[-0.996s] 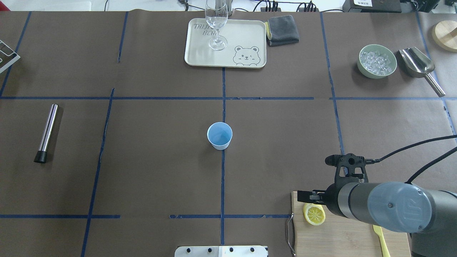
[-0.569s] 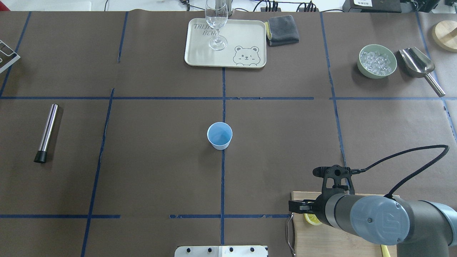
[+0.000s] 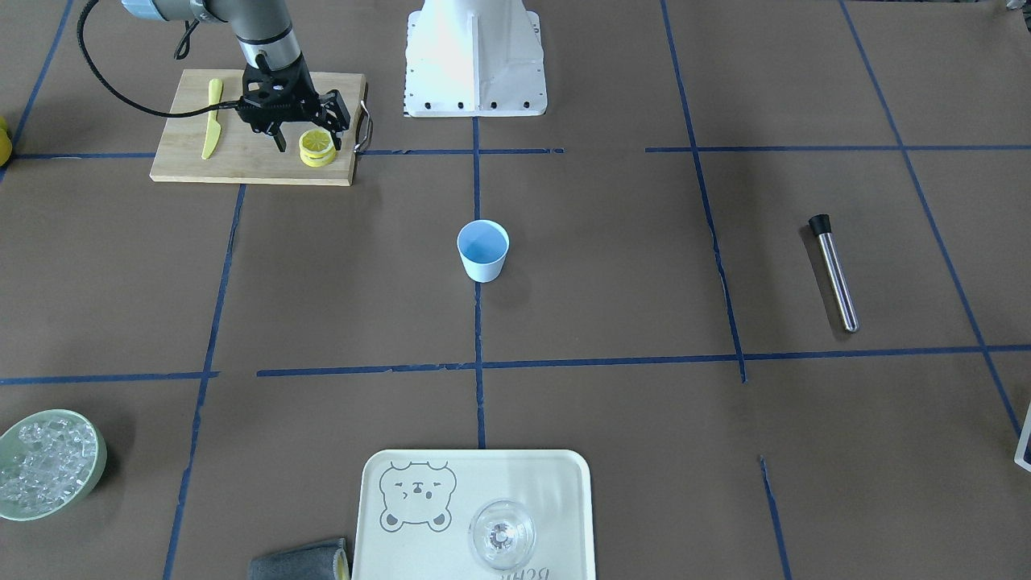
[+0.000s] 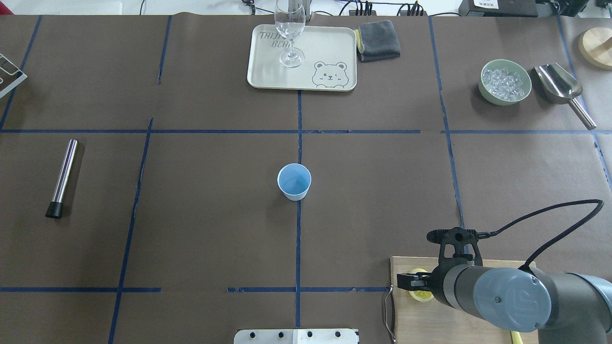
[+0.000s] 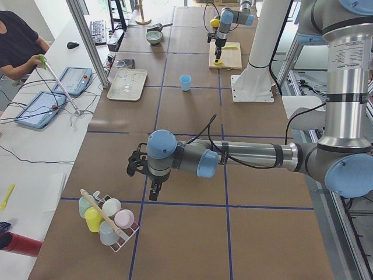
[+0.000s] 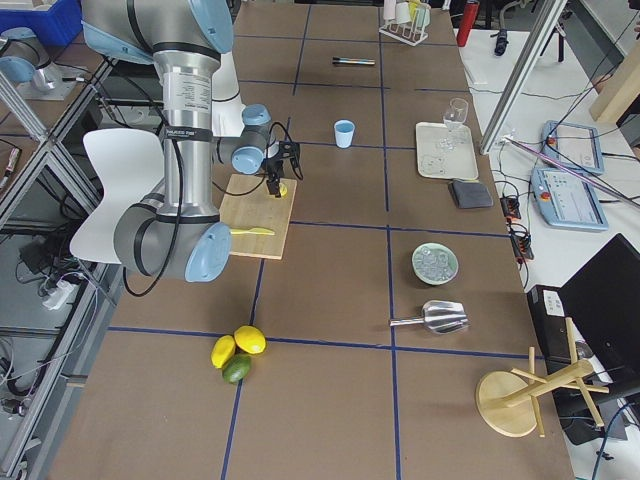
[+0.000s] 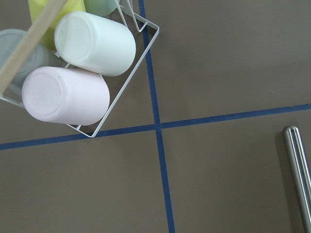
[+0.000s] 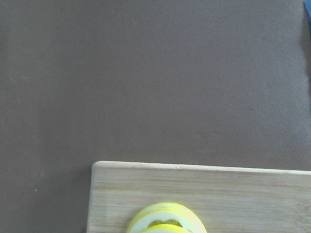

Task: Squeeze lemon into cup
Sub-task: 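Close the right gripper on the yellow lemon slice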

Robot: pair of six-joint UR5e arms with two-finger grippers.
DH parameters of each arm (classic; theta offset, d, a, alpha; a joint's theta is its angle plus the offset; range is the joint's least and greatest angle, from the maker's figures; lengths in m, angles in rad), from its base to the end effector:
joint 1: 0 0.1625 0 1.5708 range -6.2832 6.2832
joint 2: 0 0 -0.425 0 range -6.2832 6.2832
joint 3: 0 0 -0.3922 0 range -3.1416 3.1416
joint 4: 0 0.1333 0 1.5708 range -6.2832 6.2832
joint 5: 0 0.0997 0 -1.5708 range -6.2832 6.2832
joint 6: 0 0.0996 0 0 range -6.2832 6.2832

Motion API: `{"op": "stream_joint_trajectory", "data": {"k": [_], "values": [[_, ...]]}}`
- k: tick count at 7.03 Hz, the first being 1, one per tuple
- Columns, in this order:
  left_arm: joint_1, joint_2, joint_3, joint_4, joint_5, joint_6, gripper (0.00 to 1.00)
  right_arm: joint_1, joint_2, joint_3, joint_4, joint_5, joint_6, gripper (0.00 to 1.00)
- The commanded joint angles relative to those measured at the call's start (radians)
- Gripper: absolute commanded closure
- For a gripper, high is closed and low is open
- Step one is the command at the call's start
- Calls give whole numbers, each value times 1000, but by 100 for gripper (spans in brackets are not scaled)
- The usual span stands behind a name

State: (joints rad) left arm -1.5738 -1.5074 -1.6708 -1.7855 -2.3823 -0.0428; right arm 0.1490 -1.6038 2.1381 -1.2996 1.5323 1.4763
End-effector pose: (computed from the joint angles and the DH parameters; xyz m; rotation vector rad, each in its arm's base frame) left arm -0.0625 -0.4784 0.6139 0.2212 0.8114 0.0589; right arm -0.4389 -0.2045 0.3846 0.1340 -0.7952 0.0670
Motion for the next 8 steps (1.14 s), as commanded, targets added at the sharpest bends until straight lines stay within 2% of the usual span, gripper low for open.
{"op": "stream_joint_trajectory", "data": {"k": [1, 8], "values": [[0, 0, -3, 0, 0, 0, 0, -9, 5, -3, 0, 0, 1, 0], [0, 6, -6, 0, -2, 1, 0, -23, 15, -18, 0, 3, -1, 1]]}}
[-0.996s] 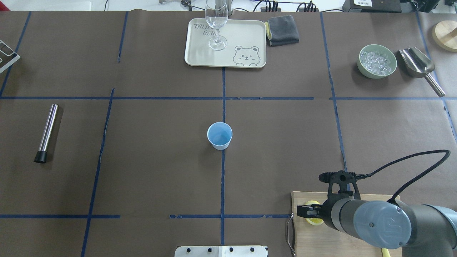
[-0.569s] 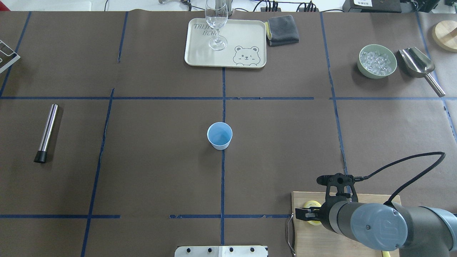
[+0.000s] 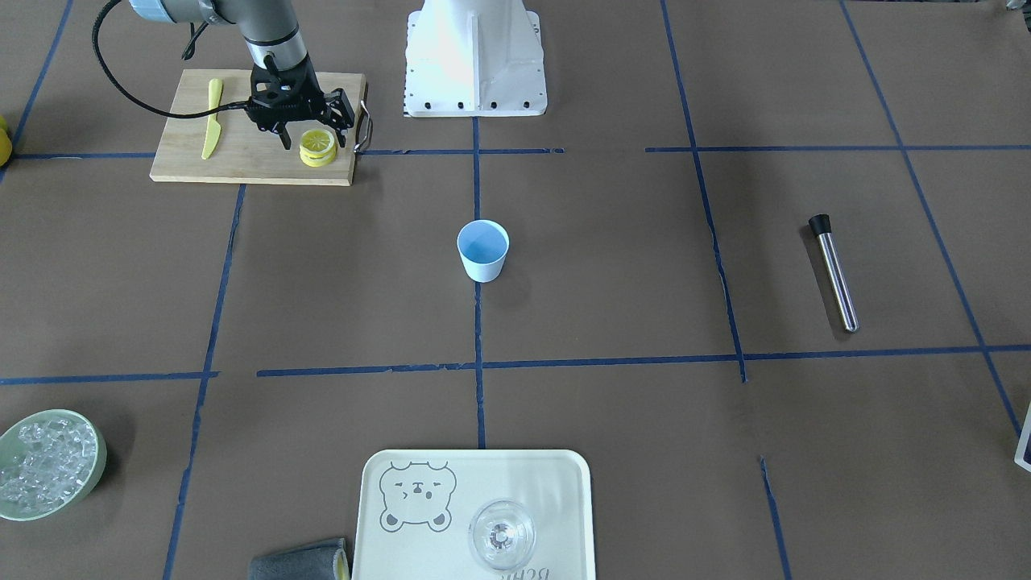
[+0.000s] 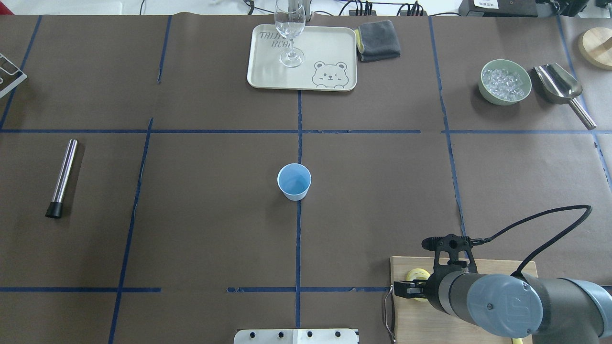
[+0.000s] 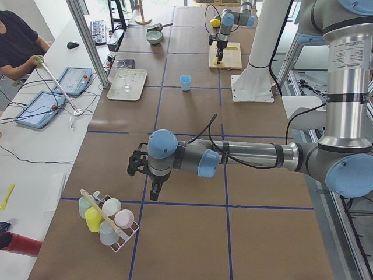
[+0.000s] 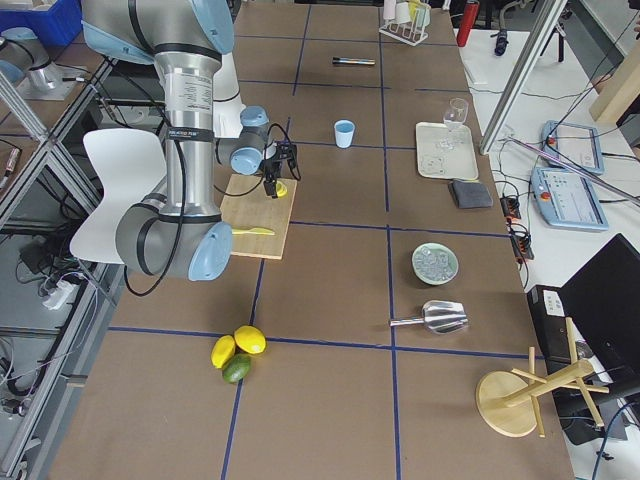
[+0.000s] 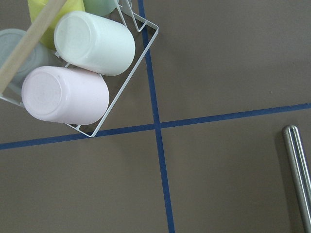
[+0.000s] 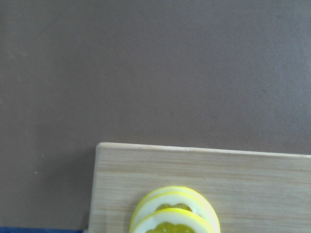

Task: Squeeze lemon into cup
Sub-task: 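Close the right gripper on the yellow lemon slice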

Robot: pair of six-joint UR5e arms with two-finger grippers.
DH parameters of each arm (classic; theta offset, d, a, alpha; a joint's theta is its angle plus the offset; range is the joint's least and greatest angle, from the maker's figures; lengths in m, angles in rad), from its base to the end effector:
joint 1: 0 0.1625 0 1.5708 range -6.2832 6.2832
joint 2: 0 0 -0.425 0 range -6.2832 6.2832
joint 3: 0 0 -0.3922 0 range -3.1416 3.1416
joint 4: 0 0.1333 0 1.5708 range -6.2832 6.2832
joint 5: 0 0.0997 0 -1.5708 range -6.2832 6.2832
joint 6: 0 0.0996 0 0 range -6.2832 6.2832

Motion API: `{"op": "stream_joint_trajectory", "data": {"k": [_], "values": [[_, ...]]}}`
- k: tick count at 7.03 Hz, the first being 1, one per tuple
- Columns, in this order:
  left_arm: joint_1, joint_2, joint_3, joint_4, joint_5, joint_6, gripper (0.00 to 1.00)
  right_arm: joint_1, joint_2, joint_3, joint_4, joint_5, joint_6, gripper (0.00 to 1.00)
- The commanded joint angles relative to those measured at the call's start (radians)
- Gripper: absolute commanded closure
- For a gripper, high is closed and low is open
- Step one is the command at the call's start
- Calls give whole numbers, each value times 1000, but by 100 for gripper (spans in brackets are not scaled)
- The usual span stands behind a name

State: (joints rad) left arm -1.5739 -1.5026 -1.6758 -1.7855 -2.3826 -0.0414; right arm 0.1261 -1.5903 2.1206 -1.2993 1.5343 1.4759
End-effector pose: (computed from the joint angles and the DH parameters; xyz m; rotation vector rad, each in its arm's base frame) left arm -0.0625 -0.4764 0.6137 0.2219 0.8116 0.0602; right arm -0.4499 -0.1951 0.3866 0.1227 -0.7931 0.0441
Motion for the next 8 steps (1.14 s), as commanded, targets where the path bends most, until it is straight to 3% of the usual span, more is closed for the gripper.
{"op": "stream_joint_trajectory", "data": {"k": [1, 6, 8], "values": [[0, 1, -2, 2, -1, 0, 0, -2, 3, -2, 0, 1, -2, 1], [0, 1, -2, 2, 0, 0, 0, -2, 9, -10, 0, 9, -12, 2], [0, -1, -2, 2, -1, 0, 0, 1, 9, -7, 0, 10, -9, 8]]}}
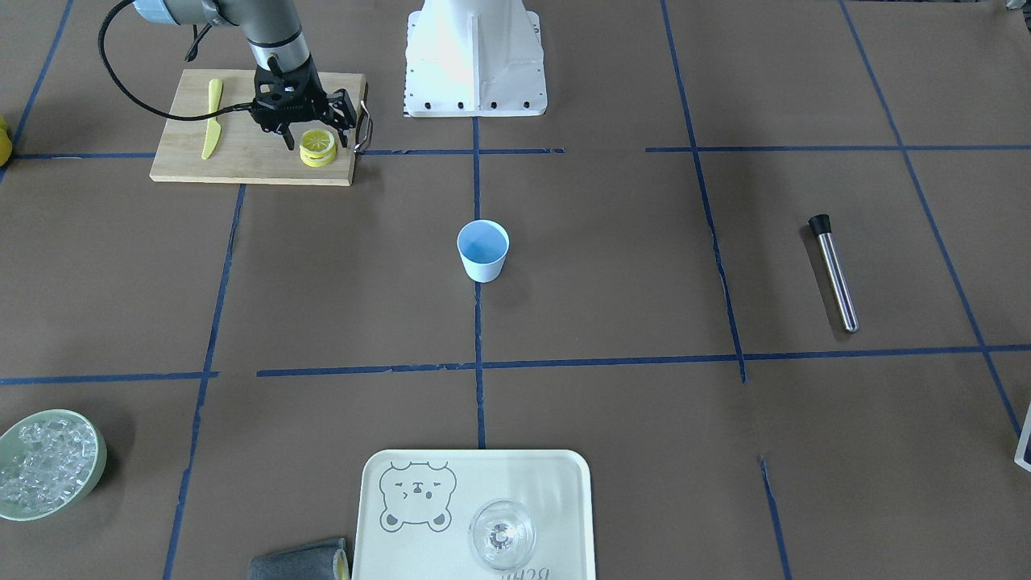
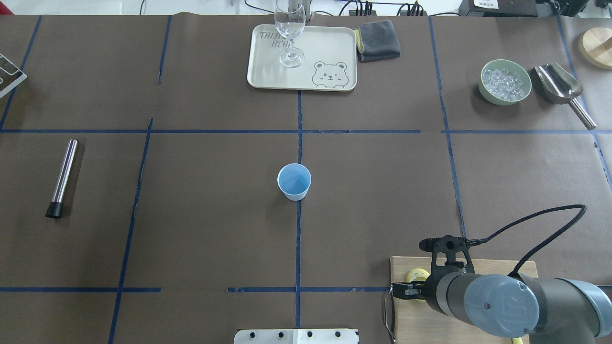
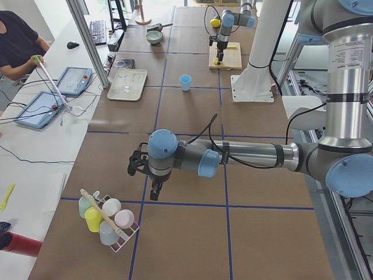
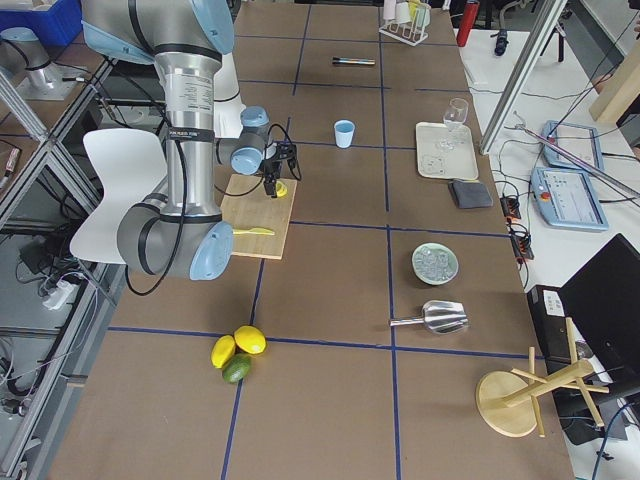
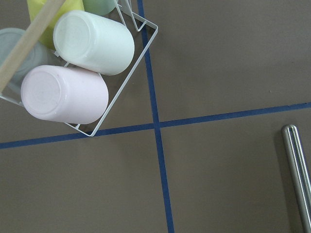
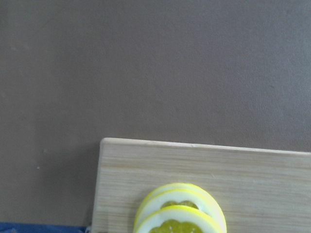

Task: Squeeze lemon into cup
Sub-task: 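Close the right gripper on the yellow lemon slice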

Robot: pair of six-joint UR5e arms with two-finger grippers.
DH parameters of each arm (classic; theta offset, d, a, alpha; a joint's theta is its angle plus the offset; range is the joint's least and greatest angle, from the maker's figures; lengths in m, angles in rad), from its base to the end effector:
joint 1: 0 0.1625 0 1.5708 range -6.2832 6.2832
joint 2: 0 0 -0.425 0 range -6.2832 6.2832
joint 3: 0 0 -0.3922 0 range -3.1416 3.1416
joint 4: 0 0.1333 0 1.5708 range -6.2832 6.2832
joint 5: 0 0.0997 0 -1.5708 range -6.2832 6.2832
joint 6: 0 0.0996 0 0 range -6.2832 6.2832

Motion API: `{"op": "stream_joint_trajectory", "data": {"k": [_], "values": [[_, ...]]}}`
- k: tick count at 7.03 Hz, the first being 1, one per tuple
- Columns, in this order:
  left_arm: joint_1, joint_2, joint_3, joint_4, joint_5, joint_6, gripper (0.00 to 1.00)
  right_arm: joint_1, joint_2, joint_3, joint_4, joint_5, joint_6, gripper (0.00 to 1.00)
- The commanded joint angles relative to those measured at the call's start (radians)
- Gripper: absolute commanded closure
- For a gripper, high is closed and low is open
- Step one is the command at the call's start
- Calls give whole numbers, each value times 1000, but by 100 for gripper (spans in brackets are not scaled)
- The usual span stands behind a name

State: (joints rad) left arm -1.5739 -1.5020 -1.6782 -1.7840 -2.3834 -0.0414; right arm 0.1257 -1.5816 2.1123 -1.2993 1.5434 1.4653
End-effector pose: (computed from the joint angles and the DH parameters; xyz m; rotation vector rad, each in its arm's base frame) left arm -0.0625 -0.4761 0.6128 0.2222 0.8124 0.0605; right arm -0.4537 -0.1944 0.3865 0.1183 -0.7938 0.0301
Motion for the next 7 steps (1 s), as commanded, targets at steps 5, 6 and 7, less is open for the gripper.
{"op": "stream_joint_trajectory", "data": {"k": [5, 6, 7], "values": [[0, 0, -2, 2, 0, 0, 0, 3, -6, 2, 0, 3, 3, 19], [0, 0, -2, 2, 0, 0, 0, 3, -6, 2, 0, 3, 3, 19], [0, 0, -2, 2, 0, 0, 0, 3, -5, 2, 0, 3, 4, 20]]}}
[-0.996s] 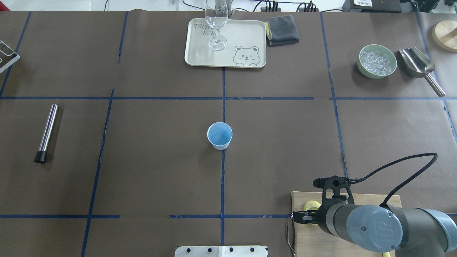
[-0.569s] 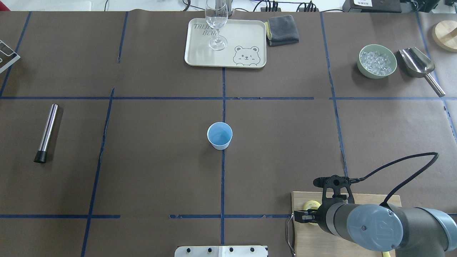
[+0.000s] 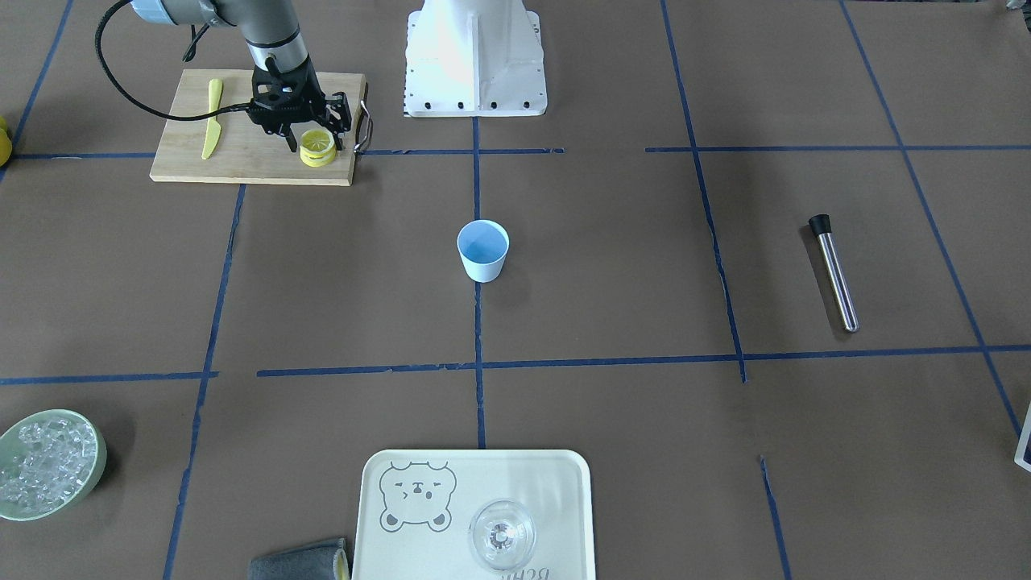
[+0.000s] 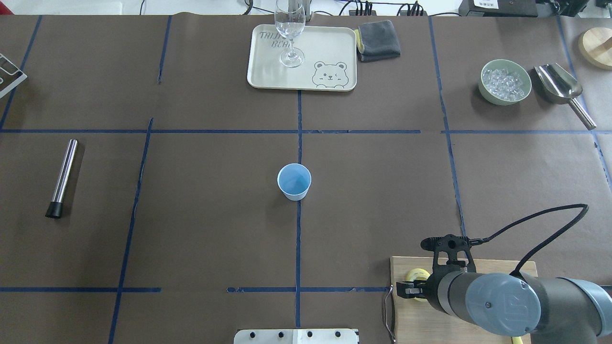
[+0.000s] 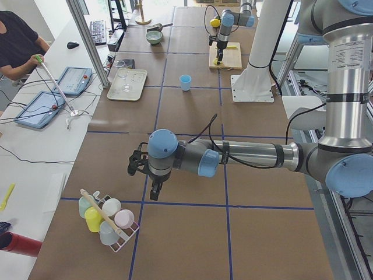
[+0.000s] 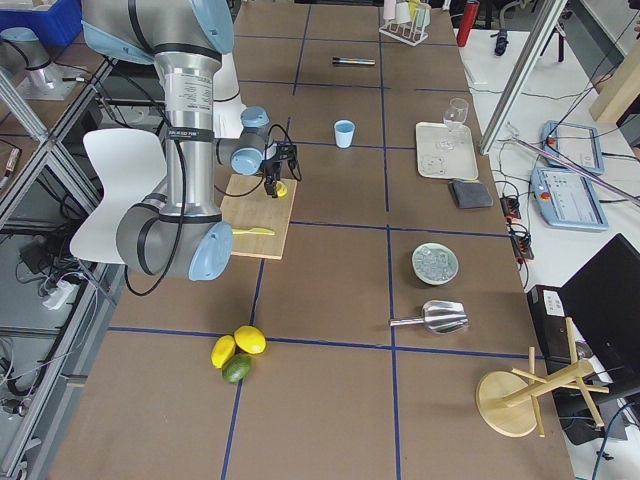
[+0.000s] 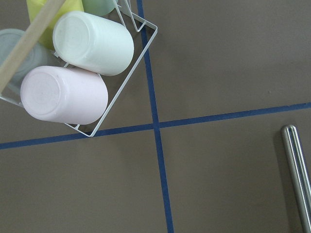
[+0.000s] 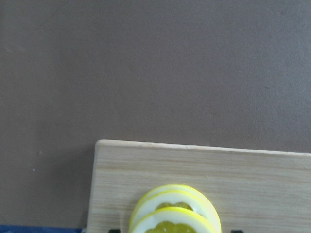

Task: Squeeze lemon into cup
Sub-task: 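Close the right gripper on the yellow lemon slice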

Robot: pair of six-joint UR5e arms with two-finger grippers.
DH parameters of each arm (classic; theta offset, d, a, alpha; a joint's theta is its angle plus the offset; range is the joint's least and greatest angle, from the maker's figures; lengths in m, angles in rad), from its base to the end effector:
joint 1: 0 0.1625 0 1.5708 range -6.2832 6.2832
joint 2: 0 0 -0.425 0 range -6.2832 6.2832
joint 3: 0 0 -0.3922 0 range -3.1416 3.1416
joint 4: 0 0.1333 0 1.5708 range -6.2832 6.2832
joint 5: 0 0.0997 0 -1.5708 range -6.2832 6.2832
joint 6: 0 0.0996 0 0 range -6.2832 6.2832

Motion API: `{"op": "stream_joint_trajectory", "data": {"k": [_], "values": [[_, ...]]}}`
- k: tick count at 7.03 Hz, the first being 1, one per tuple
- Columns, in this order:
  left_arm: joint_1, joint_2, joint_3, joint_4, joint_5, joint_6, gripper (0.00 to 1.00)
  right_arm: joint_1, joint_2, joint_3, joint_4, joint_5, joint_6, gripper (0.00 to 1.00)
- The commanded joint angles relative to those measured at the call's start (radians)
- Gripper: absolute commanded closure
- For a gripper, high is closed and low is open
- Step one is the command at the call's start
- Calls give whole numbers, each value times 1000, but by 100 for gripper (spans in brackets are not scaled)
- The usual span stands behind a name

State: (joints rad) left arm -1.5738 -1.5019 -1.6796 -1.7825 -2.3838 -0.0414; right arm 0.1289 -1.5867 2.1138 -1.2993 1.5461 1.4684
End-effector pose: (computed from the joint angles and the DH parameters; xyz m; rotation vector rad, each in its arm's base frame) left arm -0.0624 -0.4760 0.6123 0.2219 0.8128 0.0605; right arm -0.4517 -0.1954 0.3882 0.1154 -0.7906 0.0349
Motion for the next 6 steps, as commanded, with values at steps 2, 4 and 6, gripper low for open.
{"op": "stream_joint_trajectory", "data": {"k": [2, 4, 6], "values": [[0, 0, 0, 2, 0, 0, 0, 2, 2, 3, 0, 0, 4, 33], [0, 0, 0, 2, 0, 0, 0, 0, 2, 3, 0, 0, 4, 40], [0, 0, 0, 2, 0, 0, 0, 2, 2, 5, 0, 0, 6, 45]]}}
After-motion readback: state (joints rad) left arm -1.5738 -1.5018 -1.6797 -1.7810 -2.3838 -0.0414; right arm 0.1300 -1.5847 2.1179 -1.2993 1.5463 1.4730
